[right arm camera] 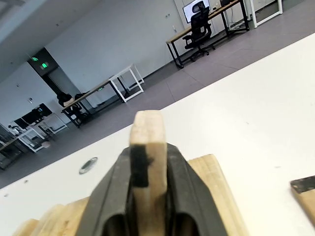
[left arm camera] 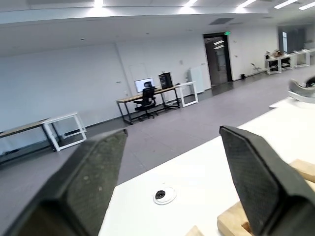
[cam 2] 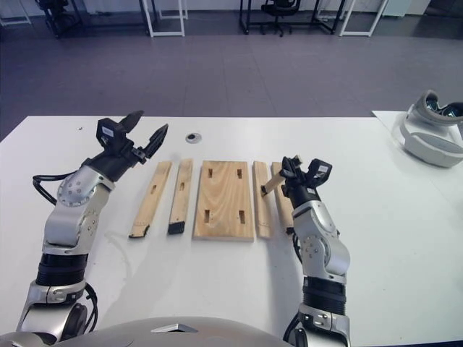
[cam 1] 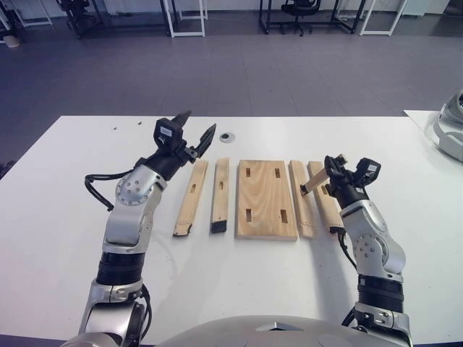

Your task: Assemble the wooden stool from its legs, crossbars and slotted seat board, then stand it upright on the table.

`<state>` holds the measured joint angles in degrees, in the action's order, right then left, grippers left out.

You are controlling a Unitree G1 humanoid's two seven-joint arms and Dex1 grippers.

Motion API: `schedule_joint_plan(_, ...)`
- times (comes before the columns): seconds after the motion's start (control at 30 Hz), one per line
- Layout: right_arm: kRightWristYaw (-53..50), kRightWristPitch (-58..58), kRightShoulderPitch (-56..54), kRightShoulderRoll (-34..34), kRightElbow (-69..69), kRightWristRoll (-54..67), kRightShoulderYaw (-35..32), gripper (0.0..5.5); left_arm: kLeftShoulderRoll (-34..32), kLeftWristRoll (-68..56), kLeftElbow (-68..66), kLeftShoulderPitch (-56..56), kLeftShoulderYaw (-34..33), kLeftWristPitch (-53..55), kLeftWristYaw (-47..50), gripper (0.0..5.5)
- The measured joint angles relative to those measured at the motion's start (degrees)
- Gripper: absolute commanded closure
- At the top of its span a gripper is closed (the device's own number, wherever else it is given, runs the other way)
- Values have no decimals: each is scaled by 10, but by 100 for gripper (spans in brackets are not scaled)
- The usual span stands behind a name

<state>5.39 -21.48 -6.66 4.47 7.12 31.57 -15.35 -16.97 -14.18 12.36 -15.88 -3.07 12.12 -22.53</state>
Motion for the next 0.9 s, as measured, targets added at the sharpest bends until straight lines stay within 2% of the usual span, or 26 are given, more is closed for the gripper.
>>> schedule_joint_plan(0.7, 46, 71, -22, -1, -79, -29, 6, 509, 21, -15, -18, 5, -16, 2, 7, 203)
schedule_joint_plan(0.8, 58, 75, -24, 17, -85, -51, 27, 509, 21, -15, -21, 5, -17, 2, 7, 203)
schedule_joint_plan(0.9, 78, 85, -22, 45, -90, -108, 76, 509, 21, -15, -22, 8, -17, 2, 8, 203)
